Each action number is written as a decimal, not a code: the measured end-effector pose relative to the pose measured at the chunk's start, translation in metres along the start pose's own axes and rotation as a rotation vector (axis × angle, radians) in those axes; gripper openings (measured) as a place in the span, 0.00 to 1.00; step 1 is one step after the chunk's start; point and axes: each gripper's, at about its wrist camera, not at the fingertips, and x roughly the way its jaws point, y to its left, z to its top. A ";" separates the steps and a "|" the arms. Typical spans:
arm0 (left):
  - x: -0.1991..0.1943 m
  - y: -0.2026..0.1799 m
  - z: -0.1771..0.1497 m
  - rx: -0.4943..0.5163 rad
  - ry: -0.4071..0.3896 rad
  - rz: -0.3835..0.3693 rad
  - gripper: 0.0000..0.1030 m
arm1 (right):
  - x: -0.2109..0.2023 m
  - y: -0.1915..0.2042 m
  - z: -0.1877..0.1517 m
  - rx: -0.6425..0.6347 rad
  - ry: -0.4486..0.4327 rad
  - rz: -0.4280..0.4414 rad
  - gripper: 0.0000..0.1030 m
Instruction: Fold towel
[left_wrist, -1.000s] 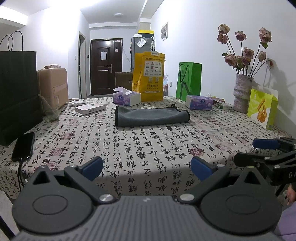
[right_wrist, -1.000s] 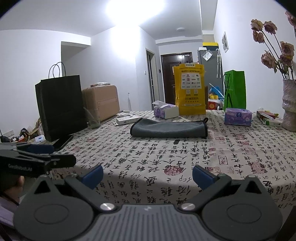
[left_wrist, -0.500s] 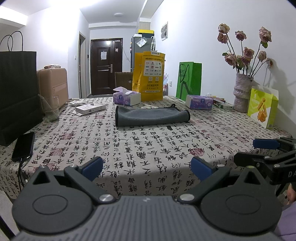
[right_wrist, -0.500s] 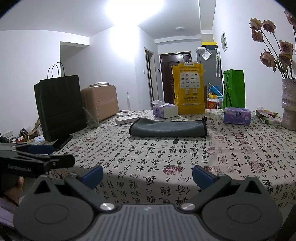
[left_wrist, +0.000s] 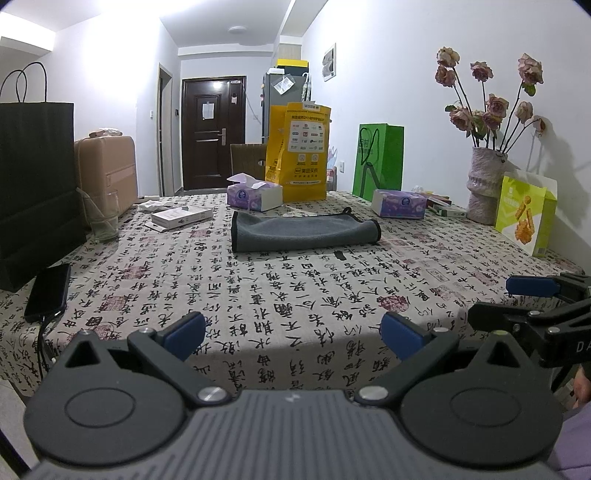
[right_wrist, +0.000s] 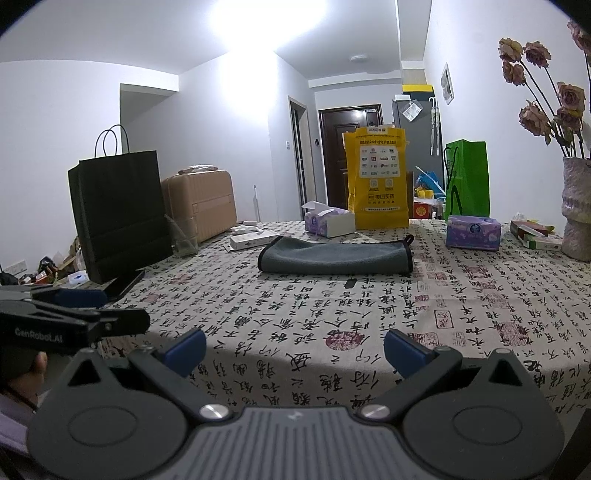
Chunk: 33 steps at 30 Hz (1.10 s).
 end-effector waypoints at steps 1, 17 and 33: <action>0.000 0.000 0.000 0.000 0.000 -0.001 1.00 | 0.000 0.000 0.000 0.000 0.000 0.000 1.00; 0.000 0.000 0.000 0.000 0.003 -0.001 1.00 | -0.002 0.000 0.001 0.008 -0.011 -0.009 1.00; 0.003 0.001 0.001 -0.004 0.014 0.006 1.00 | -0.001 -0.001 0.000 0.016 -0.010 -0.013 1.00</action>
